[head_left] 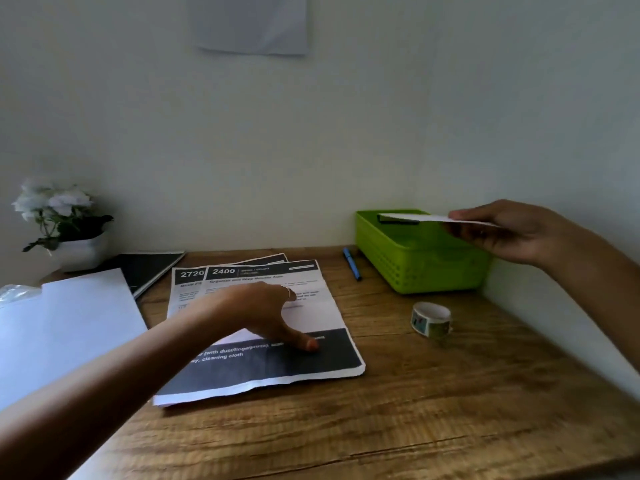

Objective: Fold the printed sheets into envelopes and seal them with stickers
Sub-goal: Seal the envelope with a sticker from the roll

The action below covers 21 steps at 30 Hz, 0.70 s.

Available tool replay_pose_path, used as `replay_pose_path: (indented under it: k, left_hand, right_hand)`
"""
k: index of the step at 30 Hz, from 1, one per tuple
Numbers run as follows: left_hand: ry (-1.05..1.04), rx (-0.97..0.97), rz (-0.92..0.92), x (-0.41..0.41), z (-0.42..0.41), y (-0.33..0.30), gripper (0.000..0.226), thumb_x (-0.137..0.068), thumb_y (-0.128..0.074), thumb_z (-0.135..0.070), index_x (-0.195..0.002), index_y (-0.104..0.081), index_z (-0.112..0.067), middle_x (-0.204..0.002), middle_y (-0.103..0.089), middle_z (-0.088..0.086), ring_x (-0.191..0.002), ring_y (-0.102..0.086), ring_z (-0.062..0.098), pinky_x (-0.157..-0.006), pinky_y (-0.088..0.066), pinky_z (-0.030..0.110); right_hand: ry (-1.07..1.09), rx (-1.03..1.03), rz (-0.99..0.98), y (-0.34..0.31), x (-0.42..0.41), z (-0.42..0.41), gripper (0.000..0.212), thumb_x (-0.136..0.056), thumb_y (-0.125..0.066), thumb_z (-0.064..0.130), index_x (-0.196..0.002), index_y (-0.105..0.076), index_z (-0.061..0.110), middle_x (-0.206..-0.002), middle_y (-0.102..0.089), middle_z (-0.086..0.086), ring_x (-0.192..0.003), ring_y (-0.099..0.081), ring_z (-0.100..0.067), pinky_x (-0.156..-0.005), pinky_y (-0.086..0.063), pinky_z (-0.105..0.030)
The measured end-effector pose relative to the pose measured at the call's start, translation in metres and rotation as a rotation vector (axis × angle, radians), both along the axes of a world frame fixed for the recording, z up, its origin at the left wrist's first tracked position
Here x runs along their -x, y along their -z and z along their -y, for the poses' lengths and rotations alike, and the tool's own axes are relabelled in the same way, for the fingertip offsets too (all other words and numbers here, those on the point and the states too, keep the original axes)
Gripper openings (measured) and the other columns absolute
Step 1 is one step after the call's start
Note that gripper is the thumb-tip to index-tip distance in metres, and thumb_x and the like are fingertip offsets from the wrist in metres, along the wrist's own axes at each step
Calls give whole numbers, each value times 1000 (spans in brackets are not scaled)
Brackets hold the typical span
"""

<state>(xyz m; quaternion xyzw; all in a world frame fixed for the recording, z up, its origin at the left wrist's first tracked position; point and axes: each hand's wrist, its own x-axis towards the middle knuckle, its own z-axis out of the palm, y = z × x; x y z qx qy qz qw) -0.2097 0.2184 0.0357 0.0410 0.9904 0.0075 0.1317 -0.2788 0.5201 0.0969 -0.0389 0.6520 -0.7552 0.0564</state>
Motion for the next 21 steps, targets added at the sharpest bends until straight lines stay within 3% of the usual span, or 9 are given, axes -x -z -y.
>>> replay_pose_path:
  k: [4,9,13,17,21]
  left_hand:
    - [23,52,53,5,-8,-5,92,-75,-57,-64,-148,-20,-21,-155,-23,3,-139,-26,24,-113,-23,39]
    - [34,88,81,8,-10,-6,89,-75,-56,-65,-146,-24,-22,-153,-27,4,-136,-31,24,-111,-27,38]
    - [42,114,72,9,-8,-5,92,-73,-56,-68,-146,-24,-23,-154,-26,3,-138,-29,24,-112,-26,39]
    - [40,102,68,9,-8,-5,93,-72,-57,-69,-146,-23,-25,-154,-25,3,-138,-29,24,-111,-26,39]
    - [37,94,59,8,-7,-3,93,-71,-57,-69,-146,-24,-26,-154,-26,2,-137,-30,23,-111,-27,38]
  right_hand:
    - [-1,-26,35,4,18,-2,11,-91,-46,-5,-86,-56,-6,-81,-59,-17,-50,-67,-12,-44,-48,-10]
    - [16,-141,59,0,30,0,13,-92,-48,-2,-83,-56,-7,-55,-64,-16,-43,-64,-11,-41,-47,-10]
    - [-13,-331,98,-4,35,2,14,-92,-53,4,-79,-55,-2,-74,-55,-15,-38,-57,-6,-36,-42,-9]
    - [24,-600,108,-7,38,3,11,-89,-61,15,-82,-55,9,-74,-51,-7,-53,-47,-9,-30,-34,-12]
    - [125,-887,48,-9,37,6,20,-89,-63,21,-80,-53,7,-77,-49,-9,-53,-45,-14,-31,-35,-11]
